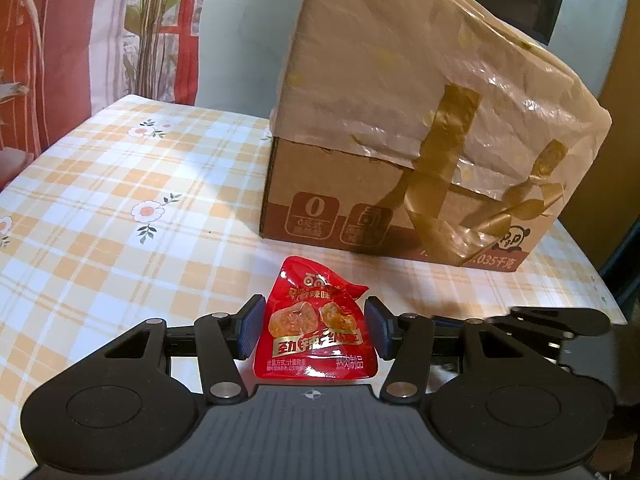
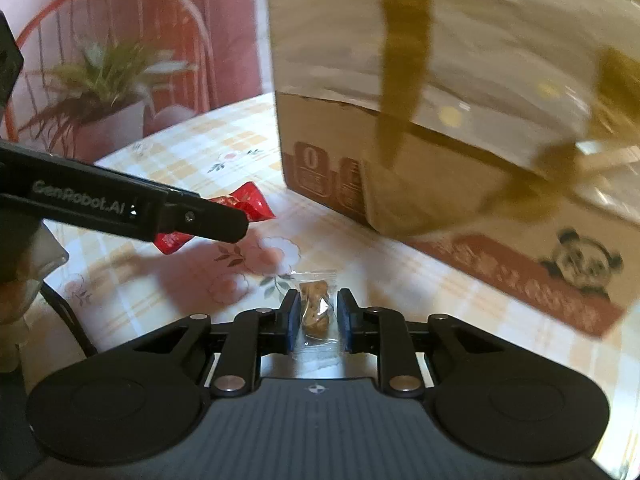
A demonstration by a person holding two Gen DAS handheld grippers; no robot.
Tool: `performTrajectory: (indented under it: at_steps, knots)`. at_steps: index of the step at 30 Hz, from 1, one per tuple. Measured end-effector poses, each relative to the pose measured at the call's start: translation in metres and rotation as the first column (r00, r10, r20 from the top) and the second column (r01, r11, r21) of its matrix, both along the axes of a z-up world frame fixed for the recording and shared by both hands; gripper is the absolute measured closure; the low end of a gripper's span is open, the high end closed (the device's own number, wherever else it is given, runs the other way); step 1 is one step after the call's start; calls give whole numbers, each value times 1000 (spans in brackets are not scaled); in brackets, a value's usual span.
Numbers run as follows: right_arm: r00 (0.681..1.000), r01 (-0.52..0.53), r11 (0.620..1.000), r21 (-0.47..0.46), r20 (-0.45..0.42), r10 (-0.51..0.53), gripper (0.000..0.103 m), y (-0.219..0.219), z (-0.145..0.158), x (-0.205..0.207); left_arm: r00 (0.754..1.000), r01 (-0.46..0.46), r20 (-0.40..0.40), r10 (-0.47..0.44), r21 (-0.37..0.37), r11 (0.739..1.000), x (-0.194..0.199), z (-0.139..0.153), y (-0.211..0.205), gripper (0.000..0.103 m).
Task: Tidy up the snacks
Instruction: 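Grasp the small clear brown-snack packet with right tool while left tool holds the red packet, then lift both packets and carry them over the paper bag opening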
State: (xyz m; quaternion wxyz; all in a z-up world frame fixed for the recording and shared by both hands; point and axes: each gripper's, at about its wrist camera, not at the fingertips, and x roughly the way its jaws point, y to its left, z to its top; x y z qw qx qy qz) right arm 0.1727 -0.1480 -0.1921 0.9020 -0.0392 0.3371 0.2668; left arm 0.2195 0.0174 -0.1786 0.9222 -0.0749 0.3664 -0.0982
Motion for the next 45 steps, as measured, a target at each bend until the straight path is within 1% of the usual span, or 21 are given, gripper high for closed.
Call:
performTrajectory:
  at_steps: [4, 7, 10, 13, 15, 17, 19, 22, 26, 29, 32, 33, 35, 38, 40, 42, 45]
  knots:
    - [994, 104, 991, 86, 6, -105, 82, -21, 4, -8, 1000, 5, -1, -5, 3, 1000, 0, 0, -2, 46]
    - [987, 159, 980, 123, -24, -158, 82, -35, 4, -9, 1000, 10, 10, -10, 8, 1000, -2, 1, -3, 46]
    - [983, 182, 976, 122, -42, -178, 82, -43, 5, -12, 1000, 14, 27, -14, 16, 1000, -3, 5, -3, 46]
    - [976, 215, 966, 141, -52, -209, 82, -57, 9, -20, 998, 11, 55, -12, 19, 1000, -5, 14, -2, 46]
    - [974, 227, 963, 144, -39, -224, 82, -64, 16, -26, 997, 5, 83, -6, 12, 1000, -7, 24, -1, 46]
    - [973, 228, 962, 149, -14, -228, 82, -69, 25, -31, 992, 8, 128, -9, 5, 1000, -11, 38, 1, 46]
    - [974, 220, 963, 157, 23, -227, 82, -73, 39, -35, 983, 23, 183, -25, 14, 1000, -16, 55, 0, 46]
    - [973, 199, 961, 191, 79, -217, 82, -75, 63, -38, 957, 41, 289, -39, -2, 999, -23, 86, 0, 46]
    - [960, 153, 964, 218, 200, -198, 82, -74, 104, -35, 902, 75, 424, -77, 21, 997, -24, 130, -7, 46]
    - [943, 125, 962, 244, 273, -192, 82, -74, 133, -26, 875, 100, 473, -102, 30, 995, -7, 156, -15, 46]
    - [924, 129, 958, 258, 319, -211, 82, -75, 157, -5, 859, 102, 500, -107, 39, 994, 18, 171, -24, 45]
    - [918, 140, 957, 254, 330, -221, 82, -74, 163, 2, 858, 103, 502, -109, 40, 994, 27, 174, -24, 45]
    - [905, 165, 957, 238, 349, -243, 82, -73, 171, 16, 866, 108, 486, -116, 44, 993, 48, 178, -30, 45]
    - [902, 258, 949, 183, 306, -304, 82, -75, 179, 42, 882, 99, 454, -128, 86, 991, 73, 175, -37, 45]
    - [901, 286, 945, 161, 290, -322, 82, -76, 181, 56, 895, 93, 428, -127, 100, 991, 88, 170, -41, 45]
    - [898, 313, 941, 126, 283, -336, 82, -75, 180, 66, 905, 87, 406, -124, 108, 990, 96, 166, -43, 45]
    - [900, 341, 934, 107, 250, -357, 81, -77, 175, 78, 918, 94, 372, -134, 123, 988, 103, 157, -45, 44]
